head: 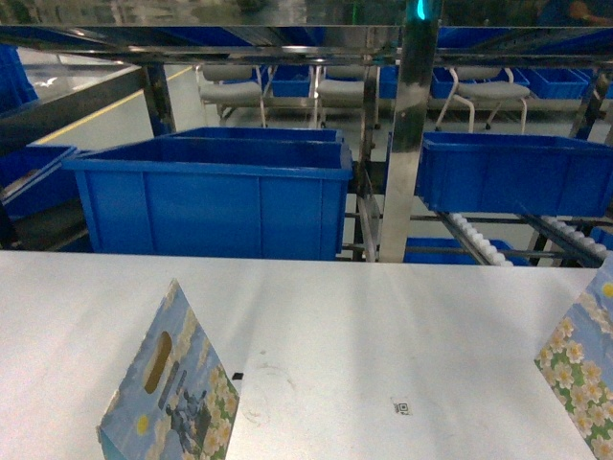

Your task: Move flower gift bag to table near conveyor

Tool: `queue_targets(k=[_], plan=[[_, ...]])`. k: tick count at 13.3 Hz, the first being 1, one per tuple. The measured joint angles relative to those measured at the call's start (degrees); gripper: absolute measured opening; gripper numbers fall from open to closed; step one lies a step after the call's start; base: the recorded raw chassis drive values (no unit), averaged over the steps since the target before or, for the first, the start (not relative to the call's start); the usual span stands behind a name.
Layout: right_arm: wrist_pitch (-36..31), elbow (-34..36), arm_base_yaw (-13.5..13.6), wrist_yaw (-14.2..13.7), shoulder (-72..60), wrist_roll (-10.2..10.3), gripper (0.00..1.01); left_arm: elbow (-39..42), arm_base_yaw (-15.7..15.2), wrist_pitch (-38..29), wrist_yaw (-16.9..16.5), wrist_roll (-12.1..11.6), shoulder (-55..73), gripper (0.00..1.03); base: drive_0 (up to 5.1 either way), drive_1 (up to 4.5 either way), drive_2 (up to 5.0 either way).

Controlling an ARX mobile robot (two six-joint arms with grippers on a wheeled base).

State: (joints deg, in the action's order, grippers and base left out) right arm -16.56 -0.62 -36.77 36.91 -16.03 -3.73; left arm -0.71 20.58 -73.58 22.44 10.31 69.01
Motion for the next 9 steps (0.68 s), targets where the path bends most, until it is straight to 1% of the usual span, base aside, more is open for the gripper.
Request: queue_targets(k=[1,2,3,4,5,6,8,9], plan=[[0.02,0.0,0.0,0.02,0.0,0.0,0.98,0.39,-3.76,0.7,-2.71,0.37,-4.87,0.98,0.0,0.0,0.0],[0.02,0.0,0.0,0.02,0.0,0.0,0.98,0.7,-7.32,5.95,-5.62,0.48,-11.13,0.98,0.0,0.0,0.0],[0.02,0.0,0.0,0.02,0.0,0.0,0.98,0.81,-10.99,13.88,-8.74,0.46,-19.52,0.98,0.0,0.0,0.0],[0.02,0.0,0.0,0.0,0.0,0.0,0.98,0.87,-14.05,22.71,-10.54,0.13,-29.09,0.98,0.0,0.0,0.0],[0.02,0.0,0.0,0.0,0.0,0.0,0.98,0.87,-16.11,31.28,-10.86,-0.31,-38.23,0.98,0.0,0.0,0.0],[0.04,0.0,0.0,0.02,0.0,0.0,0.98,0.9,-16.31,32.63,-10.91,-0.44,-42.56,0.98,0.0,0.0,0.0],[0.35,-0.02,0.07,-0.13,0.07,0.22,0.97,0.87,-16.28,33.57,-11.23,-0.74,-42.1,0.98,0.0,0.0,0.0],[5.38,-0.07,3.26,-4.22,3.34,1.7,0.83,0.04,-19.87,48.09,-18.88,-4.76,-47.52,0.85,0.0,0.0,0.0]])
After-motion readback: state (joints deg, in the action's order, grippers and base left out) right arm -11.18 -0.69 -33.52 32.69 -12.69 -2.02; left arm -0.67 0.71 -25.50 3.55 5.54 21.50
